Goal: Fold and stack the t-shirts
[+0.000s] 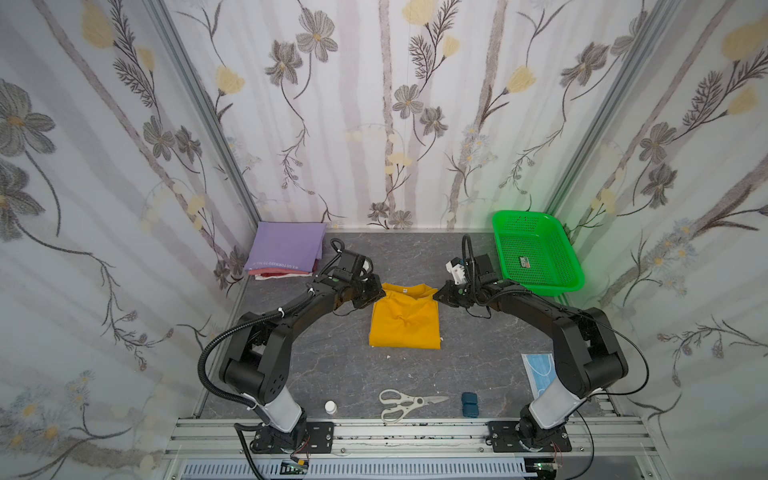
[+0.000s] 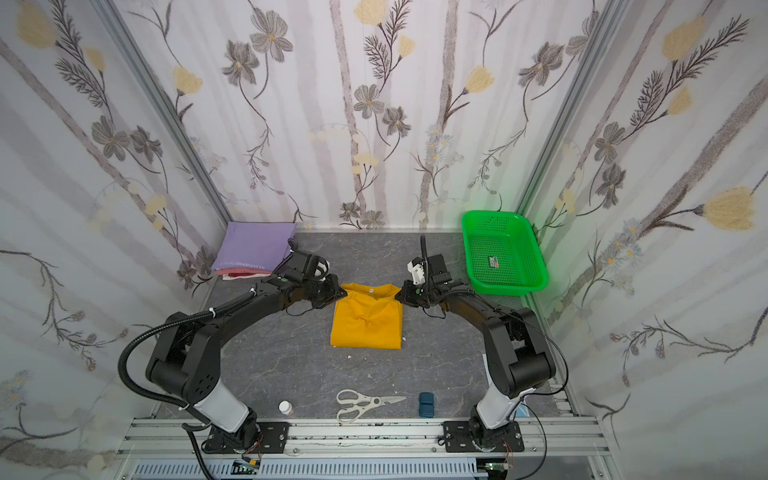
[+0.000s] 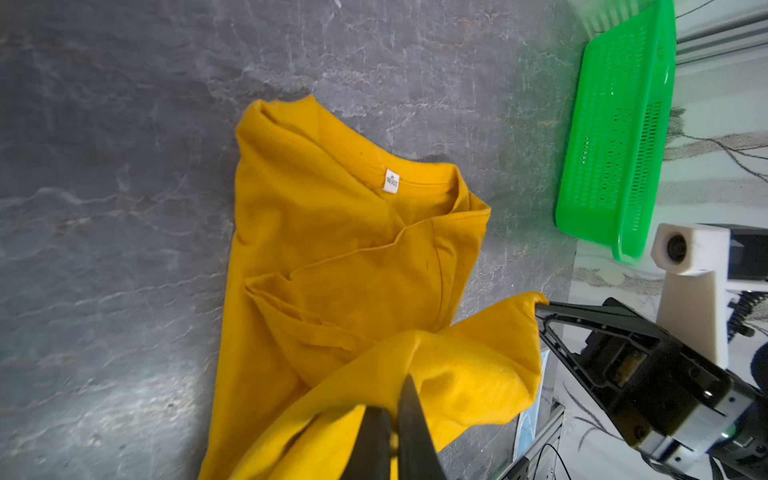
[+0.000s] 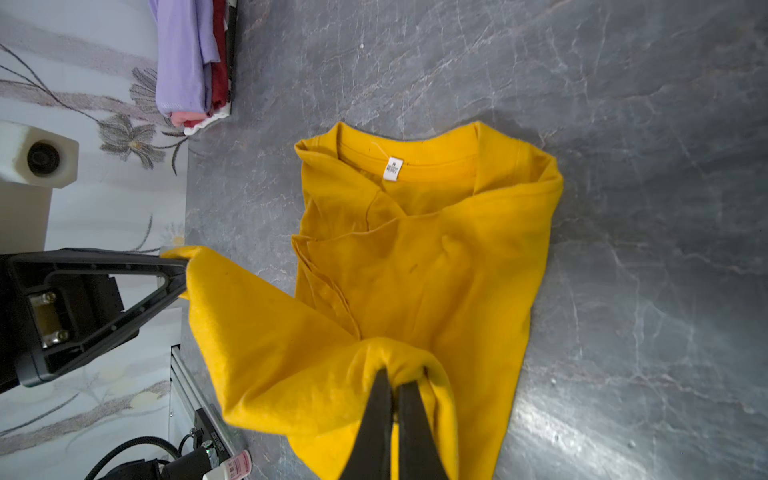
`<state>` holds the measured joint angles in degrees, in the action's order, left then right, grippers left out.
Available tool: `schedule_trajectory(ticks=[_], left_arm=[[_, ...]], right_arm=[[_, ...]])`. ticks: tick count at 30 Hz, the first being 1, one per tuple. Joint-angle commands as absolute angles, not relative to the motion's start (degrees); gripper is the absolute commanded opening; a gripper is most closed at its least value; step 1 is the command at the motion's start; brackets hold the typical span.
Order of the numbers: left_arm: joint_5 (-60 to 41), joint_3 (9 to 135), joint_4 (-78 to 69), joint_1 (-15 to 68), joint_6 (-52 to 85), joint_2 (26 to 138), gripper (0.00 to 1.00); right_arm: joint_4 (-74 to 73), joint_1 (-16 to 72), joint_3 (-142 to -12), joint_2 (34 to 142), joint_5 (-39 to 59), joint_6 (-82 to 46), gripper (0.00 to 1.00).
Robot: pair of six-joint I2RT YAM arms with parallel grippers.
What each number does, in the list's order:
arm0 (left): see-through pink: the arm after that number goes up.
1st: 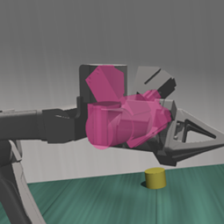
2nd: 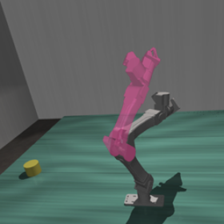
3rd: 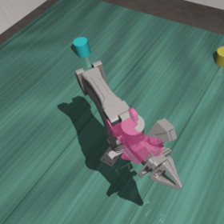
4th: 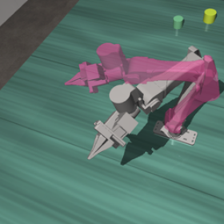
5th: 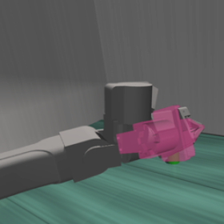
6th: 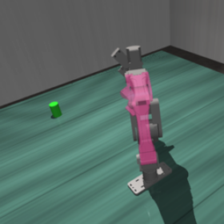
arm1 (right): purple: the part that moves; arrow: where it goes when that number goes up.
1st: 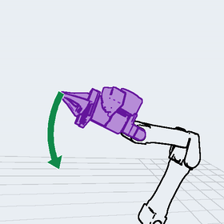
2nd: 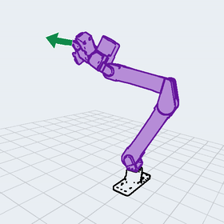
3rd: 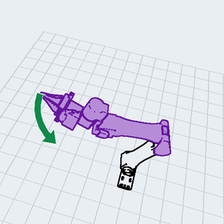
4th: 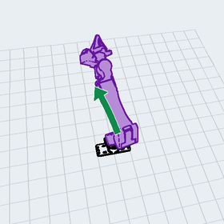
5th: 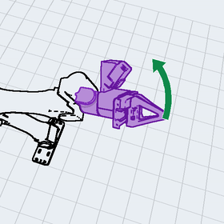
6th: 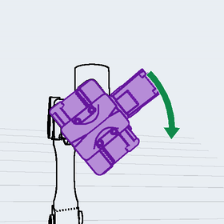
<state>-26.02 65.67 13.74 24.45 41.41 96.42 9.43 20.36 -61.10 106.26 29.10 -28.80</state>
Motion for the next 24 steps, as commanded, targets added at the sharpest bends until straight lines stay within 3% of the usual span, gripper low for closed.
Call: schedule_trajectory(ticks=[1,11,14,24], left_arm=[[-29.29,69.35,12.13,23.67,39.29,100.27,0.0],[-30.76,75.73,11.09,21.51,40.54,109.94,0.0],[-30.69,76.65,10.87,20.94,40.87,111.05,0.0],[-30.37,76.42,10.33,18.99,42.23,110.33,0.0]], right_arm=[[6.64,18.8,-64.33,109.46,31.37,-27.49,0.0],[8.39,14.96,-72.48,118.99,32.87,-26.92,0.0],[8.7,14.59,-74.85,121.29,33.81,-26.76,0.07],[13.31,14.66,-83.98,126.07,34.87,-24.96,0.07]])
